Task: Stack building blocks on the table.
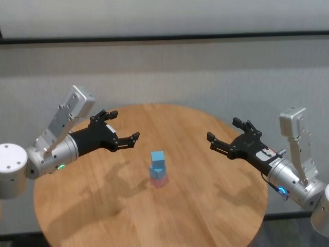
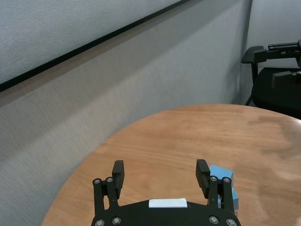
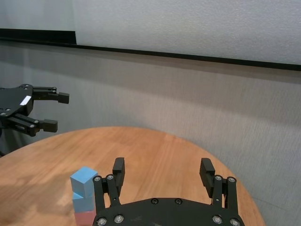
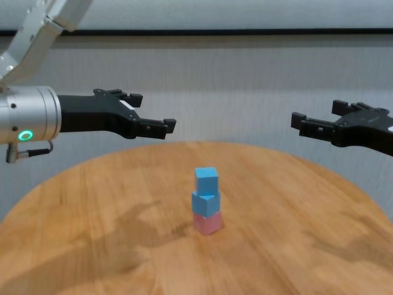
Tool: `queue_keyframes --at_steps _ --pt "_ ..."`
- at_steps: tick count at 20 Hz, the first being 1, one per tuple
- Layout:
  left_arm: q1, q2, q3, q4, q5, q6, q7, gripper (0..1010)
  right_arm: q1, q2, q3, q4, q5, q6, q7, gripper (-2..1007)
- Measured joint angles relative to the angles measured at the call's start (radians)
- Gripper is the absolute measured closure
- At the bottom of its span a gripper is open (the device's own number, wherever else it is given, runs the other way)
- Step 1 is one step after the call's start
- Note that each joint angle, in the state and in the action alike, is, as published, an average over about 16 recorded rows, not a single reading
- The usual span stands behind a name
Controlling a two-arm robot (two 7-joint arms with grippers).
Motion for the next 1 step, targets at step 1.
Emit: queue_keyframes --at_steps 1 --pt "-0.001 -0.001 0.000 0.001 0.000 0.000 0.000 11 0.000 0.000 0.000 0.000 0.000 0.000 0.000 0"
